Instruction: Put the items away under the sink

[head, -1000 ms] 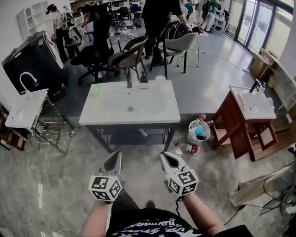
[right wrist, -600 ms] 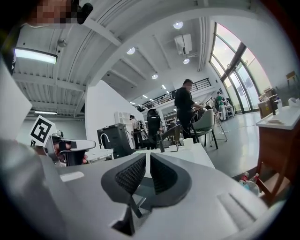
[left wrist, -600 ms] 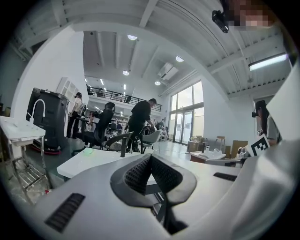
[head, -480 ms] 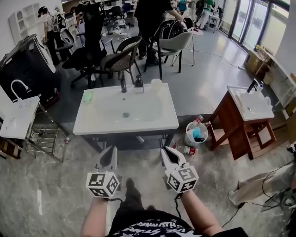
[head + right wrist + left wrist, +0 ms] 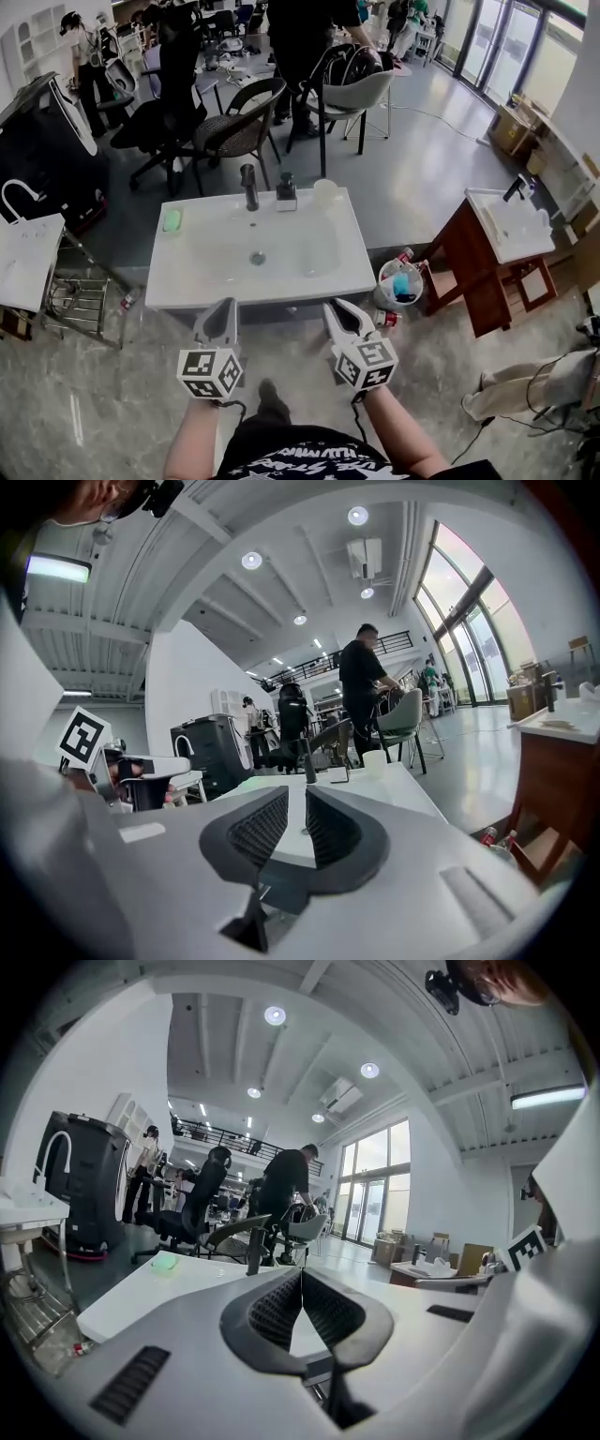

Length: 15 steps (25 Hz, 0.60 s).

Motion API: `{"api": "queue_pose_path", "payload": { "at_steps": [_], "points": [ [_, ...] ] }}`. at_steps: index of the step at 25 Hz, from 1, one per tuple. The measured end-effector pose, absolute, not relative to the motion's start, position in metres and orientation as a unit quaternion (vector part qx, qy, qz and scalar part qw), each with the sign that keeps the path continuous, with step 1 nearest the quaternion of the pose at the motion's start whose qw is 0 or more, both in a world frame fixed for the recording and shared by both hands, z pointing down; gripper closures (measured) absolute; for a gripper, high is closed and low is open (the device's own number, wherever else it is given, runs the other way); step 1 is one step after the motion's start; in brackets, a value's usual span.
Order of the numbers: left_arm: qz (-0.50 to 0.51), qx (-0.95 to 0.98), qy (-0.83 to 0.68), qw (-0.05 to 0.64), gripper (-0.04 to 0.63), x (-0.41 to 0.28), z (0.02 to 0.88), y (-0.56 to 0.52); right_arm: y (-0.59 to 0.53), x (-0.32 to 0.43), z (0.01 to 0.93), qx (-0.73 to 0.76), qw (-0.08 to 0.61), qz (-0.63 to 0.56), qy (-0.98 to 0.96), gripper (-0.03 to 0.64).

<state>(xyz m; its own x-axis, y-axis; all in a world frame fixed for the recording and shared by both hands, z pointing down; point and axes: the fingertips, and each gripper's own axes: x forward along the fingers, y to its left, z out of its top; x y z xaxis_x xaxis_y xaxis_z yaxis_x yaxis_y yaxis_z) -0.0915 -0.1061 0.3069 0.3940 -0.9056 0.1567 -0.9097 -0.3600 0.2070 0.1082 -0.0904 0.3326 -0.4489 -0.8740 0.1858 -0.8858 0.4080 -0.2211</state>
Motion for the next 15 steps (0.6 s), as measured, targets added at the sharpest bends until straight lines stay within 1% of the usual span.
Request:
{"api": "queue_pose_path", "payload": {
  "at_steps": [10,13,15],
  "points": [
    [-0.005,0.85,-0.508,0.138,0.586,-0.123,0.307,-0.184,-0.164,0.073,0.33,0.554,0.044,0.145,-0.819,0.532],
    [-0.009,0.859,-0.488,0.151,0.586,-0.129,0.312,-0.195,-0.174,0.063,0.333,0.56,0.049,0.146,-0.814,0.531],
    [-0.004,0.865,-0.478,0.152,0.586,-0.131,0.316,-0.203,-0.179,0.059,0.332,0.567,0.041,0.139,-0.811,0.531]
  ]
}}
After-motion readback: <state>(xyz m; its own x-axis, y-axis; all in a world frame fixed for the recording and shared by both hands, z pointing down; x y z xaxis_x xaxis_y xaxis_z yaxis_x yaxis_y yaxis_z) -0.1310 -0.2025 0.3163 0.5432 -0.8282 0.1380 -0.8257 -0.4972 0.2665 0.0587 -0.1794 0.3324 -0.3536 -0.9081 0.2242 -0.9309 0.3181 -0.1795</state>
